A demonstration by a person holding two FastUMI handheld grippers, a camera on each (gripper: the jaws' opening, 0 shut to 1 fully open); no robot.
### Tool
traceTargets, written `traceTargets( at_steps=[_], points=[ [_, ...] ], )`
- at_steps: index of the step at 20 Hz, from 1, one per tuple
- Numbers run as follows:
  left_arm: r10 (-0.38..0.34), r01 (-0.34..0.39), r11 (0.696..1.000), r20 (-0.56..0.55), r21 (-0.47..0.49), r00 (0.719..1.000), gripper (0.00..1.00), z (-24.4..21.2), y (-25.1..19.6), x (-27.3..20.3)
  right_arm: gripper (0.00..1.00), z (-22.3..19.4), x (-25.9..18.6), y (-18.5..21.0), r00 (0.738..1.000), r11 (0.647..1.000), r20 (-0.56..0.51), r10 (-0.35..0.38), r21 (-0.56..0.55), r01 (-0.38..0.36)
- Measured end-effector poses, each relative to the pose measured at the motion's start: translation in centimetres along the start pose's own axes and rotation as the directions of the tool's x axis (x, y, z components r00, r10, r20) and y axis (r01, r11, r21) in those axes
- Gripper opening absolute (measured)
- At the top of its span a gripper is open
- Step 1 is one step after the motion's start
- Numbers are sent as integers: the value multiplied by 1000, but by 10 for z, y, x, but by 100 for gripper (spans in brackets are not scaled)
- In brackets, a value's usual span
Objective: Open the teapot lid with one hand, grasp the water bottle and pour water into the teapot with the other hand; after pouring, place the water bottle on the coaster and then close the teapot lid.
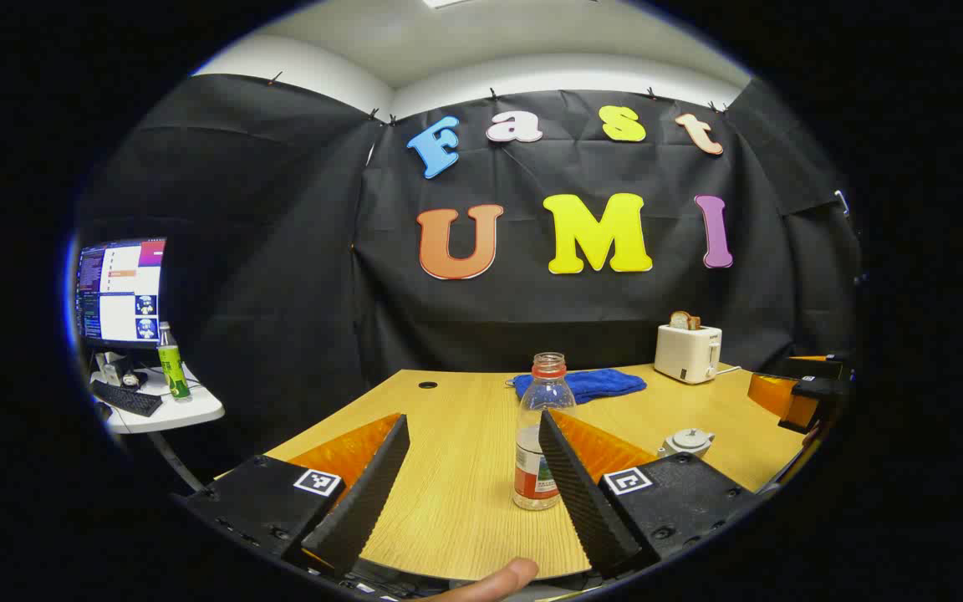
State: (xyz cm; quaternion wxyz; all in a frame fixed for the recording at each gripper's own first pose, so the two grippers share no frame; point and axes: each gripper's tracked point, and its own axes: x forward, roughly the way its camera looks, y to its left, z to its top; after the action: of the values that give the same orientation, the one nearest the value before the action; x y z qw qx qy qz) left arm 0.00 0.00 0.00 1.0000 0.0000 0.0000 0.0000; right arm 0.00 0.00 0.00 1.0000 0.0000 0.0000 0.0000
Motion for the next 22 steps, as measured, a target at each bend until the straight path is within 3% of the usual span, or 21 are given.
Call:
traceTargets(
  at_steps=[11,17,20,22],
  points=[
    [-31,30,999,-15,-19,999,98,-10,-11,6,95,-14,8,-3,1000,1000,-2,-1,-10,1],
    [-48,49,997,-10,52,999,98,-24,-29,13,97,-46,54,10,999,1000,-46,23,-7,-23],
    [-50,50,998,-13,37,999,98,-28,-31,18,95,-59,77,18,997,999,-77,22,30,-19],
    [-43,43,999,3,33,999,98,-29,-29,23,92,-71,96,35,992,998,-107,59,32,-56]
  ],
)
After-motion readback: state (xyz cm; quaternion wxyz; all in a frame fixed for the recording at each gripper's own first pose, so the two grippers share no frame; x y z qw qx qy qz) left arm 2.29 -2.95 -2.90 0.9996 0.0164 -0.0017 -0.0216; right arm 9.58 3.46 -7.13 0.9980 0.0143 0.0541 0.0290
